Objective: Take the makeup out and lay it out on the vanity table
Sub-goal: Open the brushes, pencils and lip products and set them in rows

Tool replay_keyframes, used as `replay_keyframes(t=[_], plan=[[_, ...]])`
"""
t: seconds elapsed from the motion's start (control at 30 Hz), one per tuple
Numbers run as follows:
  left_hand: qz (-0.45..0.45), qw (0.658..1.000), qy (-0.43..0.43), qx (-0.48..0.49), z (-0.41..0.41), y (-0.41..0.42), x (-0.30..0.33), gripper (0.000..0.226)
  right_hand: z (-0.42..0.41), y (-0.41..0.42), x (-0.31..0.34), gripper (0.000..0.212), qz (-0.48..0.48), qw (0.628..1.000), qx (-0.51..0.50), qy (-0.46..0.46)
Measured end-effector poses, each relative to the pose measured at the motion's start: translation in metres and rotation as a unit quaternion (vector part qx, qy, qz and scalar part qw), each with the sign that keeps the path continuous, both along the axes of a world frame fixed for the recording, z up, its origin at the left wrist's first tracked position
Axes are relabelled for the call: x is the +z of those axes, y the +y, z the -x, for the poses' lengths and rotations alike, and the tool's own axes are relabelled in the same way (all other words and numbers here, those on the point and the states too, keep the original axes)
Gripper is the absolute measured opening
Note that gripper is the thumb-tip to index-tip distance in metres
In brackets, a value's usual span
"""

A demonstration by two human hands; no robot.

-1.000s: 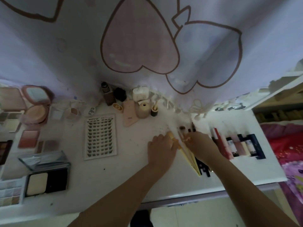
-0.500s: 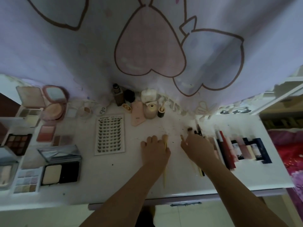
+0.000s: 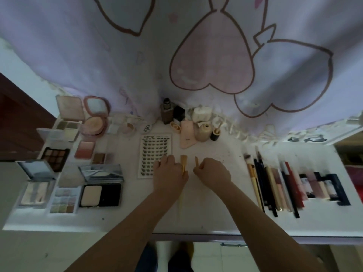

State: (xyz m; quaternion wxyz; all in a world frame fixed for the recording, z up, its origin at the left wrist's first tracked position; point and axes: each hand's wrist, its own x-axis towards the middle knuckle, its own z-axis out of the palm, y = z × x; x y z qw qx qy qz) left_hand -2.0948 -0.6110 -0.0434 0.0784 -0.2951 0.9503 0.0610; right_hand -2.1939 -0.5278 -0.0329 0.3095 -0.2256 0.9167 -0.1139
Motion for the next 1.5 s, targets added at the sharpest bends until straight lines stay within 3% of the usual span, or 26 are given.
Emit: replay_keyframes(t=[0.27,0.4,0.6,0.73,0.9,1.13,1.5], plan=[[0.016,1.0,-0.003,-0.023,-0.014,-0.008,-0.012,0.035,-0.016,-0.002,-0.015,0.03,-0.021,0.993,0.056,0.098],[0.058,0.993,0.078,-0.062,-0.005,-0.004,-0.013,0.025,0.002,0.019,-0.002,0.035,0.023,0.995,0.012,0.097],[-0.038,0.982,0.142,-0.123,0.058,0.067,-0.001,0.026,0.063,0.103,0.011,0.02,0.016,0.986,-0.074,0.15],[-0.134,0.983,0.092,-0.091,0.099,0.116,-0.006,0.033,0.079,0.135,-0.003,0.023,-0.001,0.986,-0.048,0.158],[-0.118,0.99,0.053,-0.053,0.116,0.133,-0.021,0.038,0.079,0.139,-0.014,0.022,0.001,0.986,-0.033,0.161],[-0.077,0.996,0.013,-0.048,0.104,0.12,-0.023,0.036,0.069,0.126,-0.022,0.019,-0.082,0.97,0.025,0.228],[0.005,0.997,-0.004,-0.077,0.031,0.065,-0.011,0.029,0.032,0.056,-0.01,0.021,-0.03,0.996,0.002,0.089]])
